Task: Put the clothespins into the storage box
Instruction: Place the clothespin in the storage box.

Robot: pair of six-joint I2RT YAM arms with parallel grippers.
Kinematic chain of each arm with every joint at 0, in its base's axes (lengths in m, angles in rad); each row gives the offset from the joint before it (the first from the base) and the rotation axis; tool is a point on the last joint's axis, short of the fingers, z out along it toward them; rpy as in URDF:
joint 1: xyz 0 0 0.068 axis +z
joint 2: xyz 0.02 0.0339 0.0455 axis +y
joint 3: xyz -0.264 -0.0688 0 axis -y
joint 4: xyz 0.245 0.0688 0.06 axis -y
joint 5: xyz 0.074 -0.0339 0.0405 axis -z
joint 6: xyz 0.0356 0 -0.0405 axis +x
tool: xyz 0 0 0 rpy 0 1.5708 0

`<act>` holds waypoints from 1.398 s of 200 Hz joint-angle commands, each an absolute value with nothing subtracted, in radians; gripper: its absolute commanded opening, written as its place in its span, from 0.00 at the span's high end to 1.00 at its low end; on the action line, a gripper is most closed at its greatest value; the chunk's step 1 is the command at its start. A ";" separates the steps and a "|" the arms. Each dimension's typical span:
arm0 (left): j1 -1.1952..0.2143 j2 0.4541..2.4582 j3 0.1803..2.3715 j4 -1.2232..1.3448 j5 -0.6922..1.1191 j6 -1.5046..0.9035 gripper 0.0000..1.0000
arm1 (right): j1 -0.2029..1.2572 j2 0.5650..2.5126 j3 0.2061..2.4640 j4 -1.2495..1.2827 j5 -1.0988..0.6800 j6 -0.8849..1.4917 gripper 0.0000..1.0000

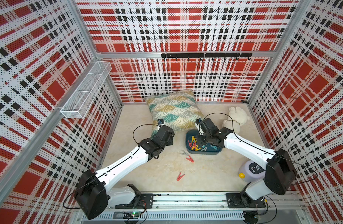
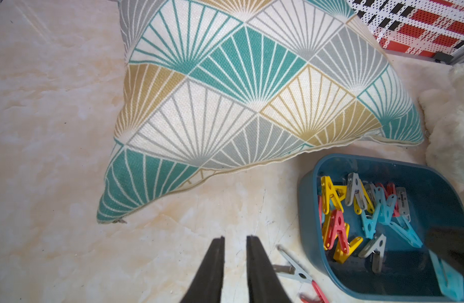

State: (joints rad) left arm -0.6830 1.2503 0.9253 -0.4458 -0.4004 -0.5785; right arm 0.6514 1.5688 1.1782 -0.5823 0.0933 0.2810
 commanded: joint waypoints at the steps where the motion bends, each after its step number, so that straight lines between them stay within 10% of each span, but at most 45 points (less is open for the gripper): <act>1: -0.687 1.241 0.954 -0.451 -0.409 -0.569 0.78 | 0.623 1.674 1.203 -0.552 0.112 0.269 0.93; 78: -0.672 1.233 0.939 -0.451 -0.410 -0.563 0.78 | 0.707 1.878 1.278 -0.493 0.035 0.258 0.93; 110: -0.670 1.230 0.943 -0.451 -0.408 -0.561 0.78 | 0.719 1.908 1.296 -0.534 0.042 0.263 0.78; 214: -0.652 1.241 0.897 -0.456 -0.344 -0.569 0.77 | 0.797 1.542 1.179 -0.604 -0.058 0.268 0.66; 279: -0.956 1.259 0.711 -0.434 -0.214 -0.724 0.77 | 0.686 1.406 1.030 -0.583 0.128 0.414 0.60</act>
